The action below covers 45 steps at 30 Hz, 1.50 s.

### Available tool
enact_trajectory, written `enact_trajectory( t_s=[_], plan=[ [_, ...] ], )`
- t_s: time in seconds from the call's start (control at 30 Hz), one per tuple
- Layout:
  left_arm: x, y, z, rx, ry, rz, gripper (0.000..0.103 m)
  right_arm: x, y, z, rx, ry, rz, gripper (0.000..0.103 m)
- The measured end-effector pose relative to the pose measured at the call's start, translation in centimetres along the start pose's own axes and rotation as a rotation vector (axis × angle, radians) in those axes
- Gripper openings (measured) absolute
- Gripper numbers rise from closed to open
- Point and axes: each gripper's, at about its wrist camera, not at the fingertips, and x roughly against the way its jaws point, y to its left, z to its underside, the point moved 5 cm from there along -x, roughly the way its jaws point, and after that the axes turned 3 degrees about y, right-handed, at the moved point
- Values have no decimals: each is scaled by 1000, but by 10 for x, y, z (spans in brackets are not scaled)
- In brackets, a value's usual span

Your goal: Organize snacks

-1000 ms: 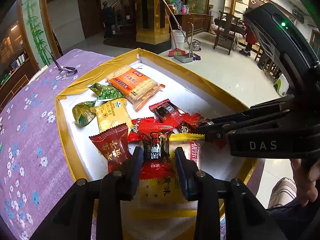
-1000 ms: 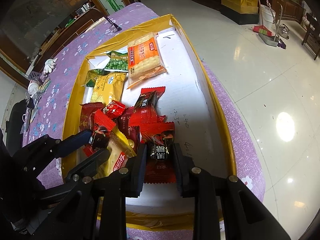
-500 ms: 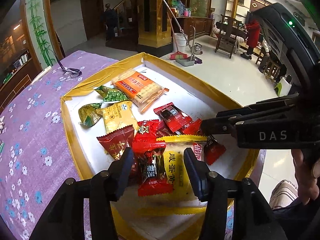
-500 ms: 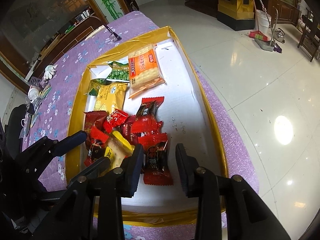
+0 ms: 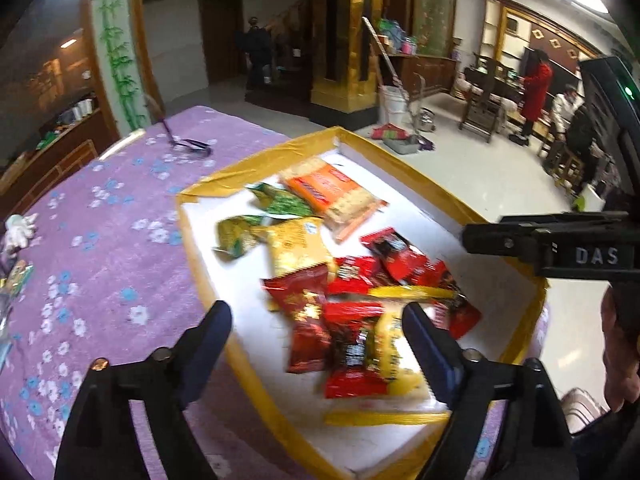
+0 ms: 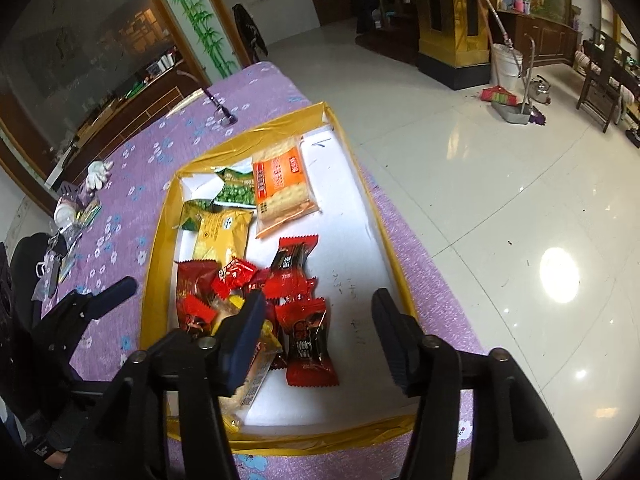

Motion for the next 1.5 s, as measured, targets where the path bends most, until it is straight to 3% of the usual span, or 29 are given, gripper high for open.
enact_trajectory(
  t_s=[0.1, 0.2, 0.47, 0.9, 1.17, 1.27, 1.5],
  plan=[
    [4, 11, -3, 28, -23, -42, 96, 2, 3, -1, 14, -15, 25, 64],
    [3, 24, -4, 59, 7, -68, 99, 3, 9, -3, 36, -30, 32, 70],
    [3, 41, -3, 72, 21, -157, 101, -2, 15, -4, 39, -19, 40, 71],
    [7, 42, -6, 69, 21, -170, 102, -3, 20, -2, 44, -10, 39, 71],
    [15, 35, -14, 37, 6, -228, 102, -2, 20, 0, 49, -7, 45, 71],
    [22, 34, -19, 11, -12, -283, 102, -3, 20, 2, 52, -8, 48, 71],
    [20, 25, -22, -40, 61, -298, 102, 0, 21, 5, 64, -13, 53, 71]
  ],
)
